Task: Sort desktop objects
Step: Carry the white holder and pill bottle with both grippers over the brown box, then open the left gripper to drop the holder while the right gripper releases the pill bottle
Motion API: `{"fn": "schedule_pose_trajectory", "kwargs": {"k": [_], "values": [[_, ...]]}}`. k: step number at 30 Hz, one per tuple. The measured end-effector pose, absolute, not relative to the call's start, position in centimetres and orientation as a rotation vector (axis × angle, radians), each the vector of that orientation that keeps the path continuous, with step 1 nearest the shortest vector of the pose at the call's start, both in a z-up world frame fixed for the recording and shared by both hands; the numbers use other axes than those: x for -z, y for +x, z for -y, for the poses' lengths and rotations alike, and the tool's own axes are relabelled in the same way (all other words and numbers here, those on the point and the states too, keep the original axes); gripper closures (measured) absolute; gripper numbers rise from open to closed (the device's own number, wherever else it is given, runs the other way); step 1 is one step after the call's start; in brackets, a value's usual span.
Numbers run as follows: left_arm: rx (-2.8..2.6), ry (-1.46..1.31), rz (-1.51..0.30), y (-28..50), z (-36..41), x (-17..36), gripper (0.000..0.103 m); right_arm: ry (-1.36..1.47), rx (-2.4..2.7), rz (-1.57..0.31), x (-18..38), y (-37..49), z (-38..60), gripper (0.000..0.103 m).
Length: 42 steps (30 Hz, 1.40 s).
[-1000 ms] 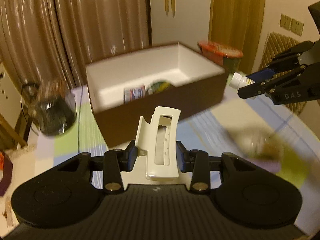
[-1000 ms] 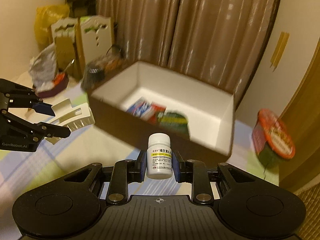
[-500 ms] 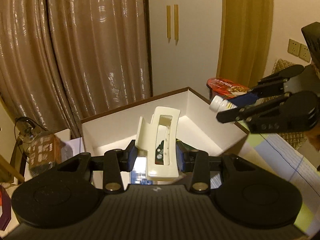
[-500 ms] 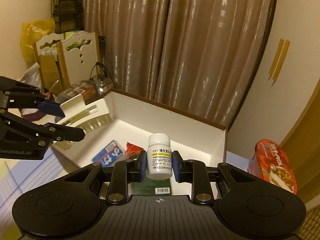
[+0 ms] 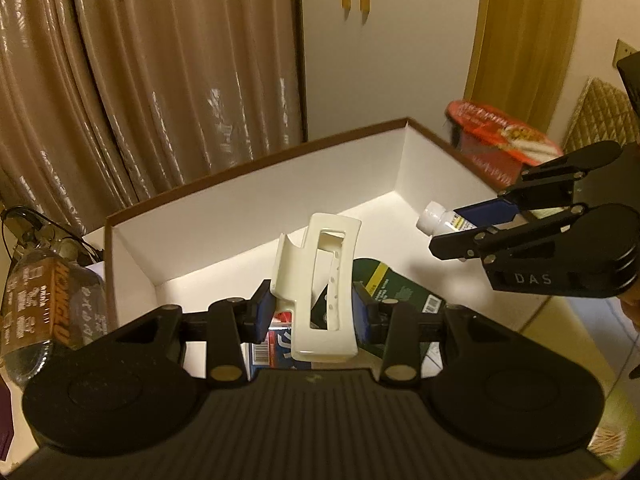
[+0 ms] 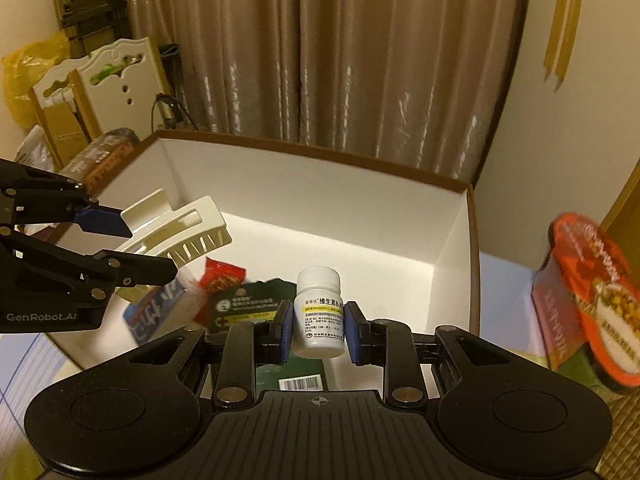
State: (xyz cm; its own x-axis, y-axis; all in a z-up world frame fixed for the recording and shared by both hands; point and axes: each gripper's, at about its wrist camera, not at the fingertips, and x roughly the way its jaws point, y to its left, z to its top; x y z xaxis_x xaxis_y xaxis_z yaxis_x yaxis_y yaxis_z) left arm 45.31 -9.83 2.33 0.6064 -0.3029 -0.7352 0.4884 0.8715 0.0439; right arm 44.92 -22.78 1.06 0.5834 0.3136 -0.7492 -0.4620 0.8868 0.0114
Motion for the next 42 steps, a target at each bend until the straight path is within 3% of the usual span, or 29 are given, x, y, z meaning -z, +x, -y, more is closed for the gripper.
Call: {"fn": "schedule_pose_trajectory", "kwargs": {"k": [17,19,42], "values": [[0.45,0.244,-0.821,47.5,10.4,-0.2,0.068,-0.17,-0.439,-0.902,0.9,46.5,24.3,0.077],[0.449,0.232,-0.812,47.6,10.3,-0.3,0.058,-0.176,-0.439,-0.906,0.9,46.5,24.5,0.077],[0.421,0.187,-0.791,46.2,7.6,-1.8,0.057,-0.197,-0.46,-0.886,0.8,46.8,22.9,0.076]]}}
